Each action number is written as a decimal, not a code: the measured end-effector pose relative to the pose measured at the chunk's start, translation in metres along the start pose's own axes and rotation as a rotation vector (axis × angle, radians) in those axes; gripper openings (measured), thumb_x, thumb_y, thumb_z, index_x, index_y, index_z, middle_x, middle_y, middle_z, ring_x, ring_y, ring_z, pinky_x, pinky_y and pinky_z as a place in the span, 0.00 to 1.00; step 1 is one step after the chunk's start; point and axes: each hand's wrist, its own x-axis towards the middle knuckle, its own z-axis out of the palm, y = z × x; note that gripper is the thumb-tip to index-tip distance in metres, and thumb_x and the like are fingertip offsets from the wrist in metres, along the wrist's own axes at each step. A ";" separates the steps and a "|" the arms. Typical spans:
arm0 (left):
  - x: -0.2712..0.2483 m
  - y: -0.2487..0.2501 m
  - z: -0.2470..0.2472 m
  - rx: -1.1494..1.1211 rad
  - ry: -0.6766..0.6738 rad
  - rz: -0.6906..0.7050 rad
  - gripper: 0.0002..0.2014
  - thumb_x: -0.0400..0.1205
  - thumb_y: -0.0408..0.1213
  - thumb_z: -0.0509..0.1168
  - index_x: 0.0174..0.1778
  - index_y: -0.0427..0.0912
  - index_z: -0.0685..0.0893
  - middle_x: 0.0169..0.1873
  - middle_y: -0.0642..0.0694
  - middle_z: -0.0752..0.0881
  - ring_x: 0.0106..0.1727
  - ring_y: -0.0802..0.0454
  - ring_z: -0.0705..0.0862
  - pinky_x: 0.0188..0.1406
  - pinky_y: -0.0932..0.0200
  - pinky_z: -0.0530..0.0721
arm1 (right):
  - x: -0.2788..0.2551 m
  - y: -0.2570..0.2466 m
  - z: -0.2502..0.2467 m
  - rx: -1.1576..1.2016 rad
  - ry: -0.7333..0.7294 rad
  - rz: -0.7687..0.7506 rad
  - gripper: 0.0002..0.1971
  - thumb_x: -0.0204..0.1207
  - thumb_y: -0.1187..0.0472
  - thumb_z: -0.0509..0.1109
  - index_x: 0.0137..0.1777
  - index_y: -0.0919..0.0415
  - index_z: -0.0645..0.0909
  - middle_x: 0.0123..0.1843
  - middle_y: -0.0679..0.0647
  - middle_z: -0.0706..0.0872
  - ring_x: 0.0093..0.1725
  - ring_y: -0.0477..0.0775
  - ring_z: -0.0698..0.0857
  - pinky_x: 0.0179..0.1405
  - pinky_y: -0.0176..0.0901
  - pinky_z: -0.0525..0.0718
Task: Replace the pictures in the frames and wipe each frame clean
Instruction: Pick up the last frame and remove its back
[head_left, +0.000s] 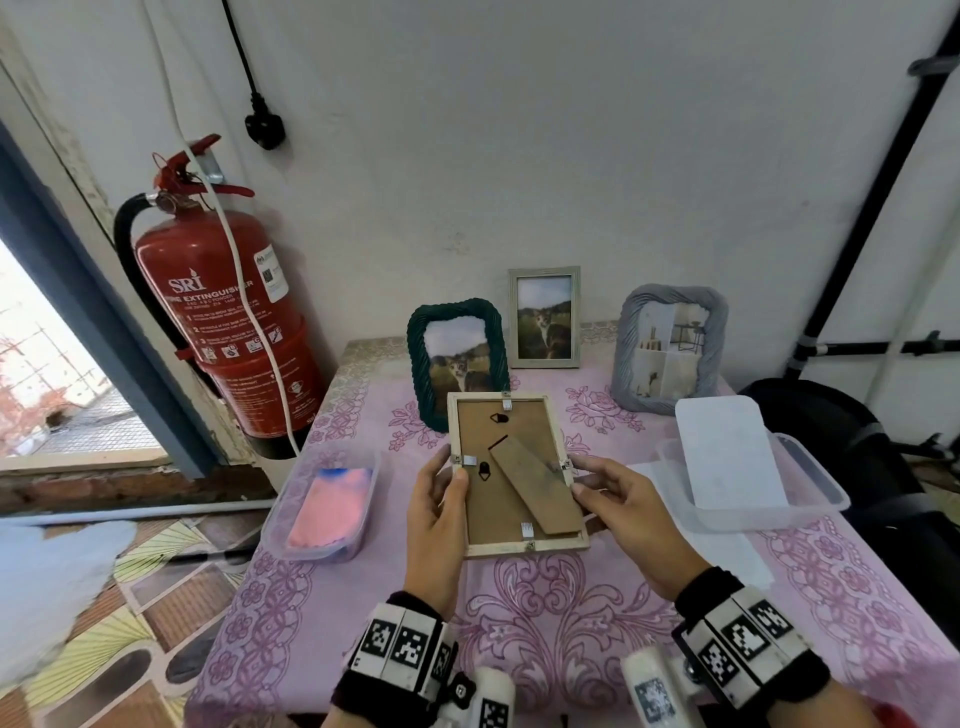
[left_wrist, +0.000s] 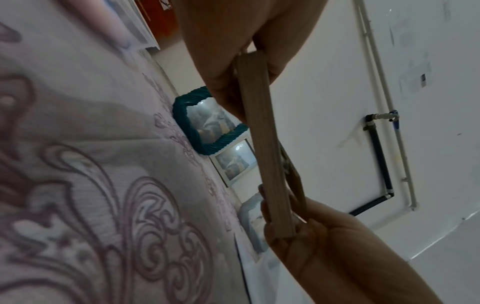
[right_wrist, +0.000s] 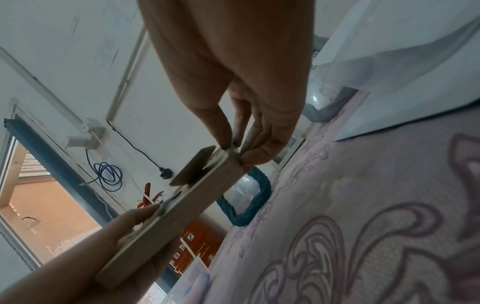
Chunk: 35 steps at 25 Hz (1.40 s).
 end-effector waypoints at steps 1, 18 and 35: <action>0.001 -0.003 -0.003 0.040 -0.008 -0.014 0.16 0.84 0.32 0.60 0.68 0.46 0.77 0.54 0.47 0.87 0.53 0.53 0.86 0.47 0.61 0.87 | -0.001 0.002 -0.001 -0.008 -0.003 0.003 0.15 0.79 0.71 0.64 0.60 0.54 0.81 0.39 0.52 0.84 0.35 0.43 0.87 0.30 0.35 0.85; 0.018 -0.031 -0.039 0.457 -0.143 -0.273 0.26 0.76 0.22 0.68 0.71 0.33 0.73 0.45 0.39 0.84 0.46 0.48 0.84 0.46 0.60 0.87 | 0.009 0.023 -0.011 -0.471 -0.076 0.190 0.15 0.72 0.71 0.71 0.59 0.69 0.82 0.34 0.56 0.85 0.34 0.53 0.86 0.37 0.40 0.87; 0.067 -0.023 -0.038 0.847 -0.402 -0.254 0.18 0.69 0.33 0.78 0.41 0.44 0.72 0.16 0.52 0.83 0.18 0.60 0.82 0.38 0.54 0.86 | 0.046 0.009 -0.005 -0.832 -0.187 0.042 0.32 0.62 0.59 0.83 0.65 0.69 0.79 0.46 0.62 0.89 0.51 0.53 0.87 0.54 0.41 0.84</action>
